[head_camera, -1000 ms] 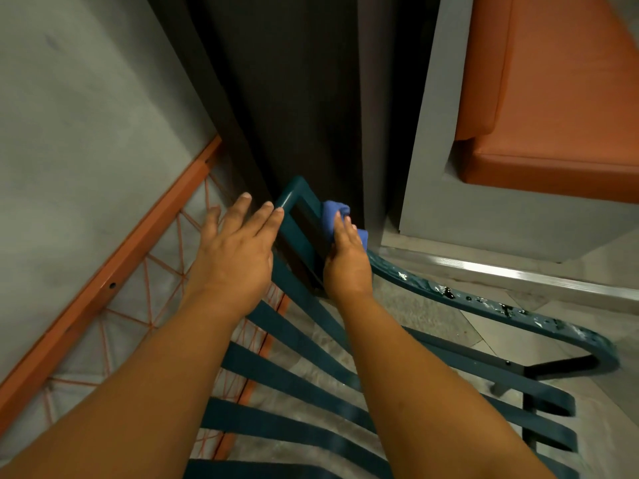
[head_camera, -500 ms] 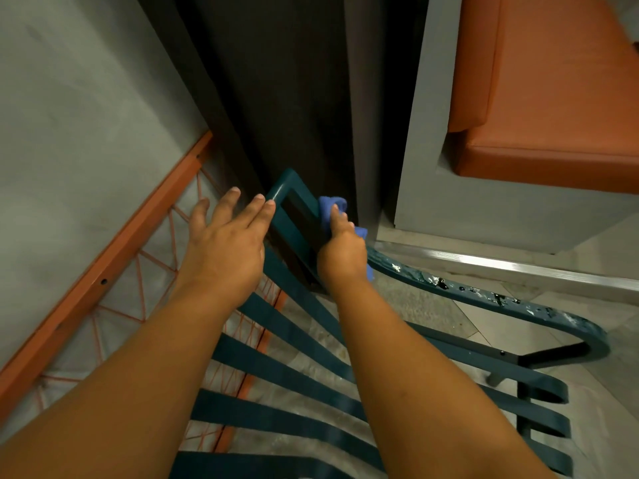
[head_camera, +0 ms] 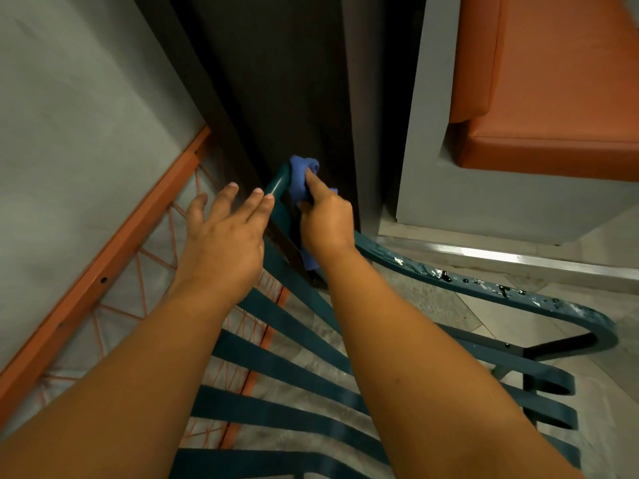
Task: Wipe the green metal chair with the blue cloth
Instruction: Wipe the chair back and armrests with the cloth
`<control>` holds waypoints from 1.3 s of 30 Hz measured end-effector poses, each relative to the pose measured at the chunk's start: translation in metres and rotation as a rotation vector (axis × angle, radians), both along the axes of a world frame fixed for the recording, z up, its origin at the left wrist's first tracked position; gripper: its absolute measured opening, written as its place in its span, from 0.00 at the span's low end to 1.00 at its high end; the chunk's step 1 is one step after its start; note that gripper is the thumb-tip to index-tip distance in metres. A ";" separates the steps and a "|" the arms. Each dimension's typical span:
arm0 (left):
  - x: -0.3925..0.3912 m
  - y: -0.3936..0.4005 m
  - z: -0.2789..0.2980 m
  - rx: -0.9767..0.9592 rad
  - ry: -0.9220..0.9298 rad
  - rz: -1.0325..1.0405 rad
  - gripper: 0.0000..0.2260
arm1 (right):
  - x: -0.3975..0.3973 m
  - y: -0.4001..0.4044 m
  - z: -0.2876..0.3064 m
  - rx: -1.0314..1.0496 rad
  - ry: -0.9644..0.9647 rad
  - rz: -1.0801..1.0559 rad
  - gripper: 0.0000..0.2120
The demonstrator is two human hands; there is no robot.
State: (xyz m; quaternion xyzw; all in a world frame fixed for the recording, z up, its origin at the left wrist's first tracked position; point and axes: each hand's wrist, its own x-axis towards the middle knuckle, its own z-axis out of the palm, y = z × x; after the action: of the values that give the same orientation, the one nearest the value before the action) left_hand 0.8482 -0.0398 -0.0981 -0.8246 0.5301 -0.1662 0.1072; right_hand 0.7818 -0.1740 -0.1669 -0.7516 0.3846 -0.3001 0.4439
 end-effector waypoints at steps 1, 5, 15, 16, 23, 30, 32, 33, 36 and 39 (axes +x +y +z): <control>0.000 0.000 0.001 0.001 -0.004 -0.002 0.26 | 0.003 0.003 0.001 -0.023 -0.033 0.024 0.26; -0.001 0.000 0.003 0.015 -0.023 0.012 0.26 | -0.002 0.000 -0.023 -0.065 0.139 0.045 0.32; -0.001 -0.001 0.001 0.018 -0.043 -0.005 0.25 | 0.002 -0.004 -0.022 0.025 0.332 0.014 0.28; 0.000 -0.001 0.001 0.011 -0.041 -0.003 0.25 | 0.001 0.004 -0.021 -0.009 0.213 0.019 0.32; -0.001 -0.002 0.000 -0.019 -0.026 -0.026 0.26 | -0.048 0.024 -0.050 -0.105 0.026 0.045 0.29; 0.003 0.000 -0.003 -0.081 0.000 -0.060 0.24 | -0.092 0.037 -0.041 0.834 -0.554 -0.184 0.12; 0.003 0.000 -0.002 -0.099 0.010 -0.063 0.23 | -0.101 0.036 -0.036 0.949 -0.716 -0.229 0.09; 0.001 -0.002 -0.001 -0.090 0.005 -0.047 0.23 | -0.104 0.033 -0.033 0.910 -0.698 -0.261 0.08; -0.015 -0.017 0.003 -0.058 -0.023 -0.009 0.23 | -0.098 0.018 -0.023 0.464 -0.351 -0.351 0.08; -0.031 -0.044 -0.010 0.093 -0.042 -0.043 0.30 | -0.074 0.005 -0.018 0.209 -0.129 -0.260 0.18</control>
State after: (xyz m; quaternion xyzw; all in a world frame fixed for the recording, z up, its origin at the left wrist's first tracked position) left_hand 0.8173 -0.0841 -0.1081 -0.8036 0.5523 -0.1609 0.1526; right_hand 0.7079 -0.1695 -0.1850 -0.6244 0.4785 -0.3608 0.5010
